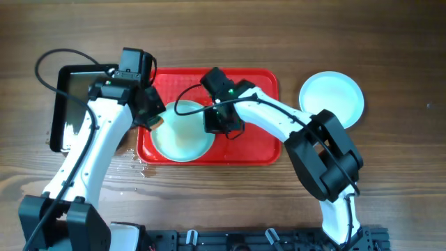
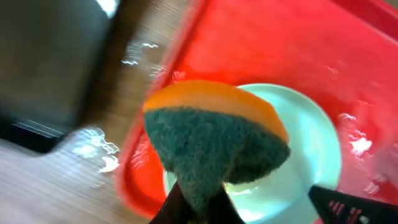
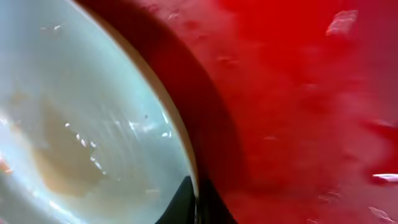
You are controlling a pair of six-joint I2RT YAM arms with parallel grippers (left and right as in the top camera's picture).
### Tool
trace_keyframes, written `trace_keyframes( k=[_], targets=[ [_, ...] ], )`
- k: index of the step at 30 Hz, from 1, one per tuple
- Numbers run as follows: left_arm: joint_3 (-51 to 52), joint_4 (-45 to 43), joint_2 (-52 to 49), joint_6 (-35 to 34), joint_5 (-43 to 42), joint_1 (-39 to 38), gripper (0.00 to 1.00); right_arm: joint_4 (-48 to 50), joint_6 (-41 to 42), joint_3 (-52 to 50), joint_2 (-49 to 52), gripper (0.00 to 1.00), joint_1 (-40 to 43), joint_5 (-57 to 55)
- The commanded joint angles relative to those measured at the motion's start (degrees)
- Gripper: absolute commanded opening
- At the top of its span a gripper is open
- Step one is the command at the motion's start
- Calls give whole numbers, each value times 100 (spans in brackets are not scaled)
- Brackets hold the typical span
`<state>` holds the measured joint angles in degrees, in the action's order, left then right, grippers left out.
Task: Clean dirty plates on tray and stack at the side
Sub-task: 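Scrub the last white plate with the sponge in the left gripper, then lift the last plate with the right gripper toward the right stack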
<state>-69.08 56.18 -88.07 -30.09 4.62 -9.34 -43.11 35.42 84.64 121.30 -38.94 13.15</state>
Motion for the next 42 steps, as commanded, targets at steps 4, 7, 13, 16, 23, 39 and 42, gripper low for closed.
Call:
trace_keyframes(
  k=[4,7,13,16,23,39,42],
  targets=[
    [1246,-1440,-94,181,-1641,-479,4,-319,522,363,170,5,109,-522],
    [1478,-1987,-190,-42,-1633,-671,4,-254,527,361,170,4,92,-273],
    [1486,-2295,-1303,-37,-1631,-785,4,-234,522,361,173,4,92,-278],
    [1486,-2210,-1556,-37,-763,-807,4,-260,481,358,173,4,92,-284],
    [1484,-1648,-1554,-37,2743,-807,4,-374,216,358,173,5,87,-326],
    [111,-4,485,-511,789,-678,4,-2798,-846,2273,-529,5,708,-2415],
    [280,-20,382,-514,756,-678,4,-3812,-1226,3217,-623,4,527,-4422]
  ],
)
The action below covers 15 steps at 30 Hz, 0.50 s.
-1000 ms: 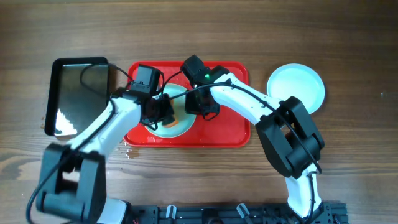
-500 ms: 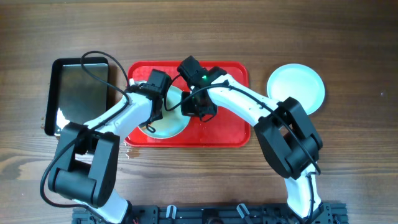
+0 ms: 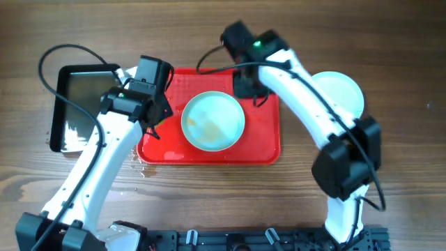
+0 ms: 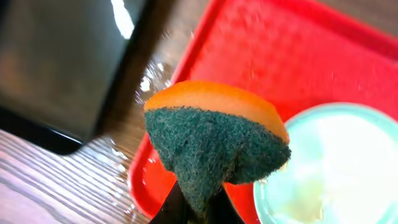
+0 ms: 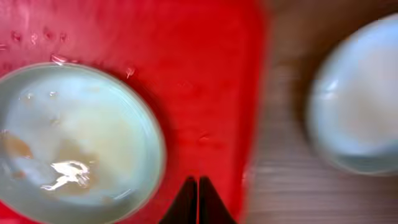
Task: Clean dirty plates on tray and stack at the side
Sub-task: 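Lift the last plate with the right gripper toward the right stack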
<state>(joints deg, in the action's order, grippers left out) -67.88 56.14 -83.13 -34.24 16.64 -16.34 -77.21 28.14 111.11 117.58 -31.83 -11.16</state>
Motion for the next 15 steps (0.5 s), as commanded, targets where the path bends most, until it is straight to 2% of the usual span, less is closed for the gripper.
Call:
trace_keyframes(
  k=[1,2,3,4,5,6,7,8,11,12,15],
  targets=[
    [223,-15,-125,-98,-448,22,4,-619,-695,634,-251,4,-306,-2520],
    [284,-17,-127,-98,-448,22,4,-831,-713,629,-251,4,-442,-2691],
    [308,-11,-127,-98,-450,22,4,-857,-695,621,-251,4,-522,-2291],
    [308,2,-131,-96,-487,22,4,-730,-697,614,-251,12,-533,-1541],
    [308,15,-131,-94,-511,22,4,-448,-697,525,-249,25,-487,-664],
    [308,35,-131,-94,-514,22,4,-131,-697,363,-249,27,-420,131],
    [308,72,-131,-94,-511,22,4,173,-688,131,-227,52,-350,708],
    [308,79,-131,-90,-509,22,4,396,-603,-118,-219,68,-317,898],
    [308,68,-131,-74,-509,22,4,1132,-546,-1333,-142,66,-238,940],
    [308,35,-131,-74,-509,22,4,1589,-546,-1919,-142,51,-203,1036],
    [308,-15,-131,-74,-509,22,4,2586,-544,-2640,-142,51,-199,1558]
  ],
)
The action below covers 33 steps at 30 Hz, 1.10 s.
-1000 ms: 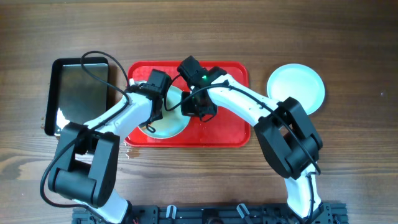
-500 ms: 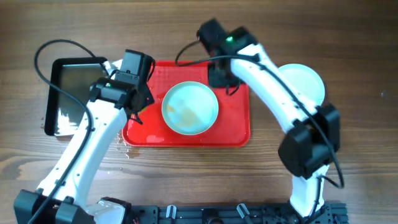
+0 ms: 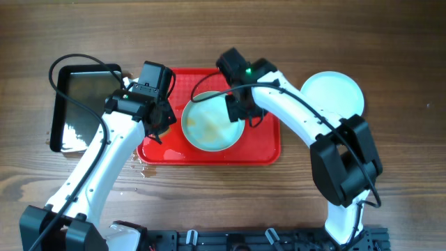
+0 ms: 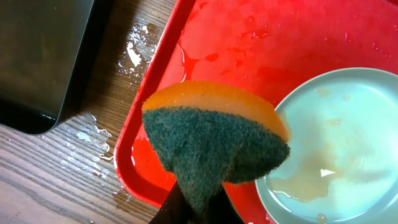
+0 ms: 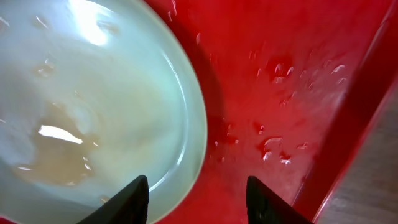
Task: Clean dirty plates on tray and stack at the side
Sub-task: 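Lift the last plate with the right gripper toward the right stack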
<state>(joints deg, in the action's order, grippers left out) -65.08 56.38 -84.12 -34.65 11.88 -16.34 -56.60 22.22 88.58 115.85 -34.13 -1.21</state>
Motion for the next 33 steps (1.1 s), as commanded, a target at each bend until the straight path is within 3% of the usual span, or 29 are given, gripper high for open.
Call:
trace_keyframes(
  k=[1,6,7,9,10,12,13,15,17,18,21,25,29,33],
  targets=[
    [28,-37,-33,-31,-33,22,4,837,52,-570,33,51,31,734],
    [28,-42,-33,-28,-31,22,4,1193,195,-942,111,45,35,352],
    [28,-42,-33,-31,-31,22,4,1198,195,-942,111,38,35,313],
    [28,-39,-33,-31,-31,22,4,1204,195,-942,149,10,35,310],
    [28,-35,-33,15,-7,22,4,1200,197,-942,219,4,35,313],
    [28,-31,-33,140,199,24,4,1202,203,-944,398,4,35,317],
    [28,31,-33,138,205,94,4,1202,245,-944,586,14,35,323],
    [28,98,-33,140,205,164,4,1224,267,-944,743,17,35,455],
    [28,120,-33,140,205,219,4,1255,326,-940,752,5,35,468],
    [28,118,-33,140,205,243,4,1172,313,-894,745,4,44,372],
    [28,131,-33,138,166,243,4,107,326,-219,673,4,234,-461],
    [28,129,-33,136,111,243,4,-2184,330,1655,461,4,297,-2688],
    [28,129,-33,138,98,243,4,-2966,404,2505,400,4,195,-3403],
    [28,109,-33,138,98,243,4,-3517,999,2597,376,4,-133,-4765]
  ],
)
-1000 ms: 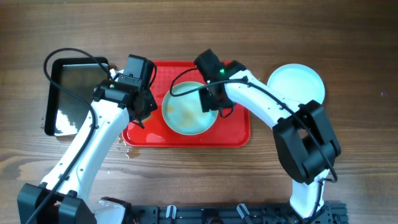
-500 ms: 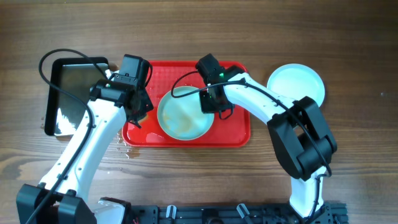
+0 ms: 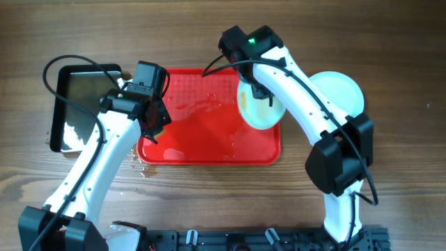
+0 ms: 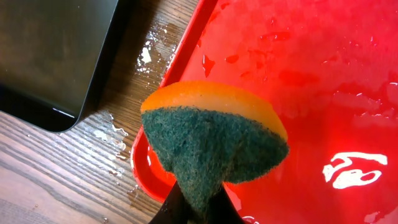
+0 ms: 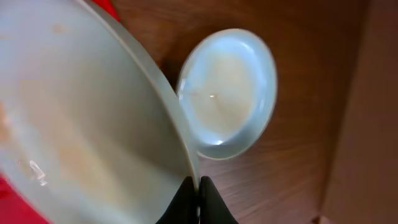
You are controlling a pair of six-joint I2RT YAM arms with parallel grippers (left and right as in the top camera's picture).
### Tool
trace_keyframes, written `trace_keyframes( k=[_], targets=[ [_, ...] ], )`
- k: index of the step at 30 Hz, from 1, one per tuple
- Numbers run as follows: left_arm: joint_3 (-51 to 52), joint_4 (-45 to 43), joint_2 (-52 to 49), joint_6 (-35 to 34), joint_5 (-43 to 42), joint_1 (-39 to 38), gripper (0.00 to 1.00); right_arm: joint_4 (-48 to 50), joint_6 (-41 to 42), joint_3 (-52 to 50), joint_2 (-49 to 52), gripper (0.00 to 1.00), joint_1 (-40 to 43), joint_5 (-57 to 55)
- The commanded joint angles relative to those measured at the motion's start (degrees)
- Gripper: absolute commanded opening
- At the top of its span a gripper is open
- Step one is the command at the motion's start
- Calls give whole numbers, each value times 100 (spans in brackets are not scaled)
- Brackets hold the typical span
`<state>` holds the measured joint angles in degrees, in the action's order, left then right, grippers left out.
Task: Clean dirty plates on tray and stack at the side
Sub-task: 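Lift the last plate with the right gripper toward the right stack, then place the plate on the stack right of the tray with the right gripper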
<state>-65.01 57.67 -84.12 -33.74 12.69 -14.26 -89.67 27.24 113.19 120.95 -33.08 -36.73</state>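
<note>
My right gripper (image 5: 194, 190) is shut on the rim of a pale green plate (image 3: 259, 107), held tilted above the right end of the wet red tray (image 3: 202, 143). A brownish smear shows on the plate (image 5: 81, 137) in the right wrist view. A second pale plate (image 3: 343, 92) lies on the table right of the tray, also seen as the plate on the table (image 5: 229, 93) from the wrist. My left gripper (image 4: 198, 202) is shut on an orange and green sponge (image 4: 214, 140) over the tray's left edge (image 4: 155, 168).
A black tray (image 3: 80, 104) sits on the wooden table left of the red tray. Water drops lie on the wood (image 4: 121, 134) between the two trays and along the red tray's front left corner.
My right gripper, open beside the plate lying in the tray, is now shut on its rim, holding it tilted over the tray's right end. The left gripper with the sponge shifted slightly.
The plate lay at the tray's left with my right gripper at its rim and the sponge just beside it. Then it lay mid-tray, my right gripper shut near the tray's right edge. Later that gripper stood open at the plate. Now it holds the plate up.
</note>
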Motion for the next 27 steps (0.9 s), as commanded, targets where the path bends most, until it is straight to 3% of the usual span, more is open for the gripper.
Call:
trace_keyframes(
  k=[1,6,19,20,22,24,27],
  targets=[
    [22,-33,-33,46,17,35,4,-251,564,136,-133,4,-396,-1556],
    [22,-66,-33,46,20,35,4,-249,726,136,-136,4,-1211,-2765],
    [22,-175,-33,24,-208,35,4,-149,365,125,-133,4,-1259,-2603],
    [22,-162,-33,26,-306,35,4,-48,734,125,-138,4,-1191,-2203],
    [22,-166,-33,26,-304,35,4,481,-9,114,-136,4,-964,-785],
    [22,-140,-33,26,-304,35,4,481,472,114,-243,4,-564,-271],
    [22,-120,-33,26,-308,35,4,378,529,114,-664,4,925,304]
  ],
)
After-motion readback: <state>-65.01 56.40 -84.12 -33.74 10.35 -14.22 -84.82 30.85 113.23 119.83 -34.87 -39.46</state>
